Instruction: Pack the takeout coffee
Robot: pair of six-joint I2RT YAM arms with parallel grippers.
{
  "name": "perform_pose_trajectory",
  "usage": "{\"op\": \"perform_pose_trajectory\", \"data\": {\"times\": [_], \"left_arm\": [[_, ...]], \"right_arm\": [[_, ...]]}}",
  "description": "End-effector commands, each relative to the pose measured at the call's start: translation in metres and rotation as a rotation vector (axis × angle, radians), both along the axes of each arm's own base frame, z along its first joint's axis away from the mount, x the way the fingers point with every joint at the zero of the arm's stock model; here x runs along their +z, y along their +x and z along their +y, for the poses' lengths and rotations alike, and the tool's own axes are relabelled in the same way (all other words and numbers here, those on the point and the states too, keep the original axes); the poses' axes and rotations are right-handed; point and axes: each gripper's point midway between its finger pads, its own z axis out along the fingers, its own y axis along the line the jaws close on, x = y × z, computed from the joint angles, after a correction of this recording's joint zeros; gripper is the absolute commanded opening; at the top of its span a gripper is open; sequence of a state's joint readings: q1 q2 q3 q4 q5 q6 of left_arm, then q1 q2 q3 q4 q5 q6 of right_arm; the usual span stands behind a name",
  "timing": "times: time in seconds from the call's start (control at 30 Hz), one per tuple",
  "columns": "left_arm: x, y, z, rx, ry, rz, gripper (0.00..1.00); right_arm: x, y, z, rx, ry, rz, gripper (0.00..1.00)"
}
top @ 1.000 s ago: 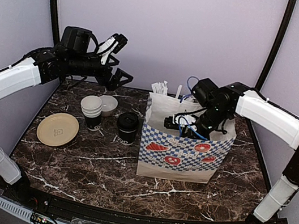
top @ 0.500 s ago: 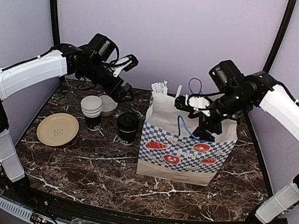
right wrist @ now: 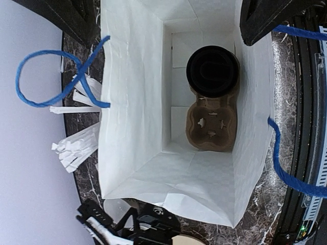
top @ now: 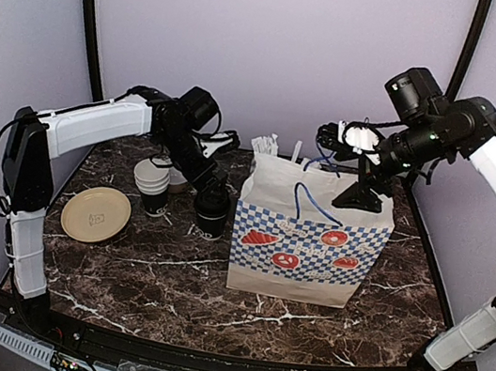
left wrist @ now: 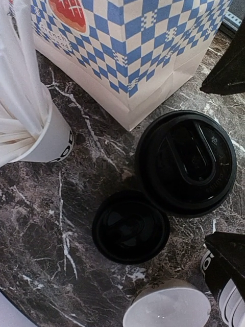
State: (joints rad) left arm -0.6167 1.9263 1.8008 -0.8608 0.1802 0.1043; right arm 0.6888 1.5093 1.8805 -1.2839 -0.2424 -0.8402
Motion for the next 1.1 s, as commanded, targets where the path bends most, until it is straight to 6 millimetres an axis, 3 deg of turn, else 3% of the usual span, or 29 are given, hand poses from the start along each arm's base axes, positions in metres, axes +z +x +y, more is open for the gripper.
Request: {"op": "perform_pose_trajectory", "data": {"times": [0.0, 0.23, 0.53, 0.7, 0.87, 1.07], "left_arm": [[-0.003, -0.009, 0.001, -0.002, 0.046, 0.027, 0.96], [-0.017, -0.011, -0.004, -0.017, 0.093, 0.039, 0.94], [-0.033, -0.013, -0.004, -0.026, 0.175, 0.045, 0.88], [-0.039, -0.016, -0.008, -0.044, 0.193, 0.064, 0.77], [-0.026, -0.018, -0.011, -0.03, 0.189, 0.074, 0.65], [0.01, -0.036, 0.006, -0.013, 0.189, 0.025, 0.63]], "right_arm": [[0.033, 0.004, -0.021, -0.042, 0.036, -0.087, 0.98], [0.058, 0.017, -0.043, -0.126, 0.085, -0.147, 0.98], [0.059, 0.022, -0.052, -0.163, 0.088, -0.171, 0.98], [0.057, 0.022, -0.055, -0.173, 0.084, -0.175, 0.98], [0.054, 0.024, -0.058, -0.187, 0.075, -0.18, 0.98], [0.05, 0.025, -0.058, -0.197, 0.081, -0.169, 0.98]]}}
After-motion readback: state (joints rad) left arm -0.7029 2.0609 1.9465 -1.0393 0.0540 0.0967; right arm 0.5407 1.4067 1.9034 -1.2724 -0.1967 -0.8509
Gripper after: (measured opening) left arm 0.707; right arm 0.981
